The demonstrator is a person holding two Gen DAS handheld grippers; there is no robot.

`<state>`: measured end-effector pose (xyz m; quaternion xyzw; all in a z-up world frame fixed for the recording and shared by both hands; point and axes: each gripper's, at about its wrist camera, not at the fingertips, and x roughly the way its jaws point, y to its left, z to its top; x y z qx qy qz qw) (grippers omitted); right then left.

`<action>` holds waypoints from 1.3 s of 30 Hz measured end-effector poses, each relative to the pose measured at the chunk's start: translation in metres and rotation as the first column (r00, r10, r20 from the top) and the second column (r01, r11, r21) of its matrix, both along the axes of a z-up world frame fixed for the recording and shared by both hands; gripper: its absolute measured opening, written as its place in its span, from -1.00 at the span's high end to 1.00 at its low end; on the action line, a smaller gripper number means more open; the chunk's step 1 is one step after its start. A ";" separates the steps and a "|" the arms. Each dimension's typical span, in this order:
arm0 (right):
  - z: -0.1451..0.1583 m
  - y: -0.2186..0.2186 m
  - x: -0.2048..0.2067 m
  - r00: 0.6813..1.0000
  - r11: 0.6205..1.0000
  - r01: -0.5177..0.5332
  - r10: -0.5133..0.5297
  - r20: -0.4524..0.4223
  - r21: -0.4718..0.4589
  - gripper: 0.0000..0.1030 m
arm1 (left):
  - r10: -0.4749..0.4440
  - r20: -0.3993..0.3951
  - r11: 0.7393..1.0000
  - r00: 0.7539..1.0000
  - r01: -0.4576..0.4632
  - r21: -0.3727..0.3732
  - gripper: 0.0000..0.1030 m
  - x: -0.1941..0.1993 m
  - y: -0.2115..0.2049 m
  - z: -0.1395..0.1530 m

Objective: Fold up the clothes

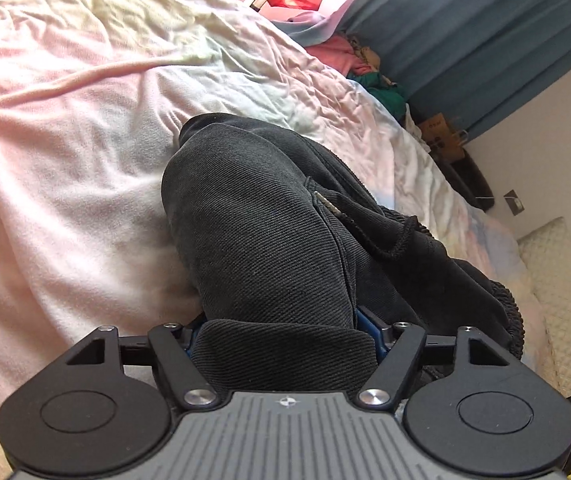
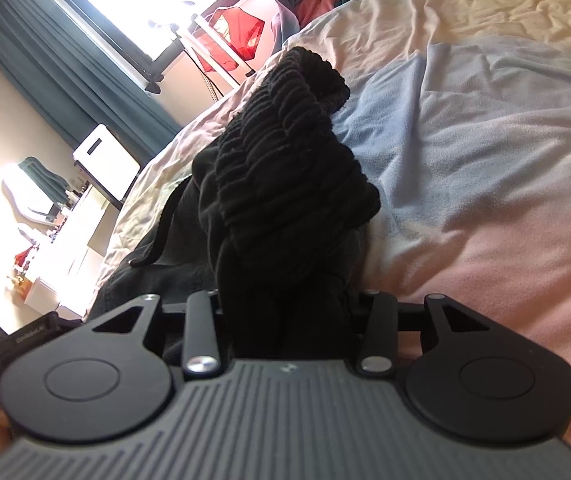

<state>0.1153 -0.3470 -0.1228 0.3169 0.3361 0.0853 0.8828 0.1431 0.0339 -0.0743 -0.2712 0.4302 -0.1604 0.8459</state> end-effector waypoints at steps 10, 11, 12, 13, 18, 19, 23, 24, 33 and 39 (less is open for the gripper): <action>0.041 -0.002 -0.022 1.000 1.000 -0.005 0.006 0.017 -0.017 0.19 | -0.010 0.095 0.999 0.995 0.014 -0.042 -0.05 -0.032 -0.005 0.045; 0.048 -0.005 -0.025 1.000 1.000 -0.004 0.005 0.017 -0.013 0.20 | -0.013 0.101 0.999 0.995 0.018 -0.050 -0.05 -0.036 -0.009 0.052; 0.057 -0.009 -0.029 1.000 1.000 -0.001 0.001 0.026 -0.011 0.20 | -0.016 0.103 0.998 0.995 0.022 -0.057 -0.04 -0.039 -0.013 0.058; 0.065 -0.013 -0.032 0.999 1.000 0.005 -0.004 0.035 -0.007 0.20 | -0.019 0.105 0.997 0.994 0.026 -0.067 -0.04 -0.041 -0.018 0.064; 0.101 -0.064 -0.044 0.996 0.998 0.052 -0.054 0.072 0.018 0.20 | -0.059 0.102 0.993 0.993 0.069 -0.095 -0.04 -0.030 -0.071 0.093; 0.108 -0.079 -0.044 0.995 0.997 0.070 -0.071 0.076 0.020 0.20 | -0.076 0.104 0.992 0.992 0.086 -0.095 -0.04 -0.023 -0.088 0.099; 0.130 -0.153 -0.041 0.981 0.984 0.168 -0.172 0.091 0.057 0.20 | -0.148 0.137 0.978 0.979 0.165 -0.124 -0.04 0.019 -0.181 0.120; 0.134 -0.177 -0.038 0.974 0.977 0.199 -0.205 0.094 0.074 0.20 | -0.163 0.144 0.973 0.976 0.183 -0.138 -0.04 0.033 -0.204 0.124; 0.167 -0.344 0.021 0.905 0.912 0.409 -0.411 0.112 0.044 0.20 | -0.247 0.134 0.932 0.960 0.273 -0.237 -0.05 0.169 -0.414 0.115; 0.134 -0.410 0.059 0.868 0.874 0.486 -0.486 0.099 0.030 0.20 | -0.307 0.130 0.922 0.943 0.329 -0.205 -0.05 0.228 -0.498 0.070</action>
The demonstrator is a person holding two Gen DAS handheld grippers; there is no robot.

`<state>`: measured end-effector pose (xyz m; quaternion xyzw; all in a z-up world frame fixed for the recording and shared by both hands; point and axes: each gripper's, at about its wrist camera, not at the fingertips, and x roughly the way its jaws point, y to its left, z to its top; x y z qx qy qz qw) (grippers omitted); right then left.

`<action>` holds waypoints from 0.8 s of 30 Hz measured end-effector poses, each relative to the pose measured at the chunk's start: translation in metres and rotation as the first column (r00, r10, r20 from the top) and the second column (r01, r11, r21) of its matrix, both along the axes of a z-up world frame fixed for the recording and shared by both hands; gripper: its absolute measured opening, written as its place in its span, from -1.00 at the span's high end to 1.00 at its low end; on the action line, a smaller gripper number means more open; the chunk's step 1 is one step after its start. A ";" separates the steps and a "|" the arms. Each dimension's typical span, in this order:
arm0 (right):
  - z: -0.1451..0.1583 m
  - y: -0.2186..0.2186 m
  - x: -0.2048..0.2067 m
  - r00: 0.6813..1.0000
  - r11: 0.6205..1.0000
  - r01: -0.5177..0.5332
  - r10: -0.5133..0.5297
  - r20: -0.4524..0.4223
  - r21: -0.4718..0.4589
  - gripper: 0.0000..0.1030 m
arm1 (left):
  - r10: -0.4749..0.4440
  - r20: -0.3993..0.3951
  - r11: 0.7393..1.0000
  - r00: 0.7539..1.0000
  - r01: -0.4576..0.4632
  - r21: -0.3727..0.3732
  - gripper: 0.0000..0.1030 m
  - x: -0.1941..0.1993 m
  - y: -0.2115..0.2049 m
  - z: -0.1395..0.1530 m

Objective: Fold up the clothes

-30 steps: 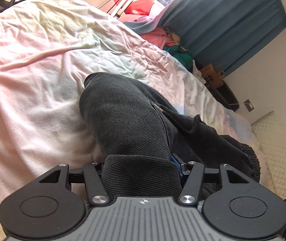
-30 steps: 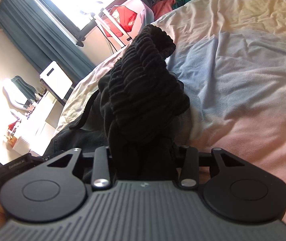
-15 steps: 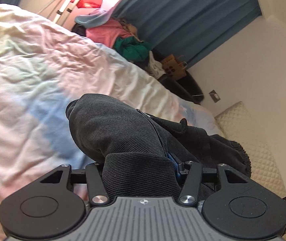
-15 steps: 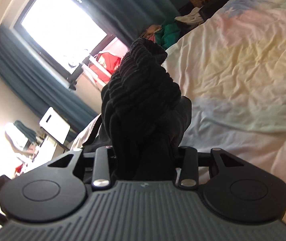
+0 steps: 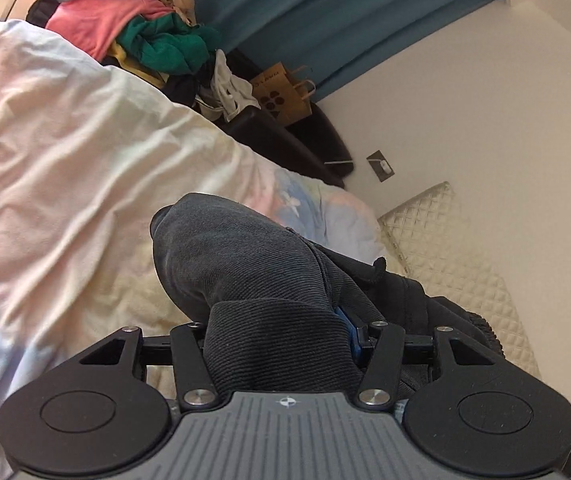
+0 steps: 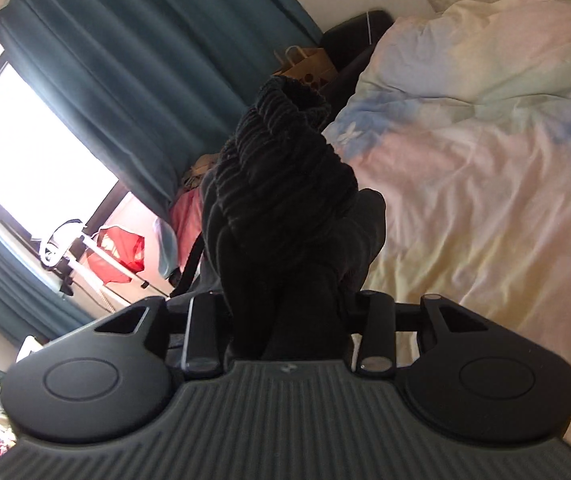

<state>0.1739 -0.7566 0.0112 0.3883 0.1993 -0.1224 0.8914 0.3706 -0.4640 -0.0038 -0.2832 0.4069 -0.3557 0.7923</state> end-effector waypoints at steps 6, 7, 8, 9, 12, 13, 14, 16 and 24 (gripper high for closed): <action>-0.074 -0.031 0.017 0.996 0.996 0.015 -0.006 -0.094 0.088 0.21 | -0.085 -0.027 0.986 0.996 0.088 0.141 -0.05 0.028 -0.033 -0.062; -0.087 -0.032 0.016 0.993 0.993 0.021 -0.009 -0.114 0.112 0.21 | -0.109 -0.003 0.982 0.994 0.108 0.155 -0.06 0.026 -0.033 -0.070; -0.096 -0.031 0.012 0.992 0.992 0.021 -0.006 -0.128 0.121 0.21 | -0.135 0.030 0.978 0.990 0.128 0.166 -0.06 0.021 -0.032 -0.077; -0.106 -0.030 0.008 0.990 0.991 0.021 -0.003 -0.141 0.131 0.21 | -0.159 0.066 0.973 0.985 0.146 0.177 -0.08 0.015 -0.030 -0.085; -0.131 -0.024 -0.003 0.977 0.989 0.006 0.026 -0.213 0.145 0.18 | -0.204 0.119 0.958 0.972 0.173 0.229 -0.16 -0.007 -0.022 -0.109; -0.140 -0.021 -0.006 0.970 0.989 -0.002 0.037 -0.239 0.147 0.16 | -0.215 0.131 0.952 0.968 0.178 0.248 -0.19 -0.014 -0.018 -0.118; -0.148 -0.018 -0.010 0.968 0.990 -0.008 0.044 -0.249 0.143 0.10 | -0.218 0.152 0.951 0.964 0.174 0.256 -0.20 -0.021 -0.015 -0.123; -0.155 -0.014 -0.016 0.970 0.991 -0.011 0.044 -0.239 0.137 0.05 | -0.216 0.180 0.945 0.960 0.159 0.287 -0.24 -0.032 -0.012 -0.114; -0.095 -0.003 -0.040 0.933 0.996 0.033 -0.001 -0.361 0.083 -0.04 | -0.177 0.273 0.906 0.946 0.048 0.420 -0.63 -0.072 0.009 -0.045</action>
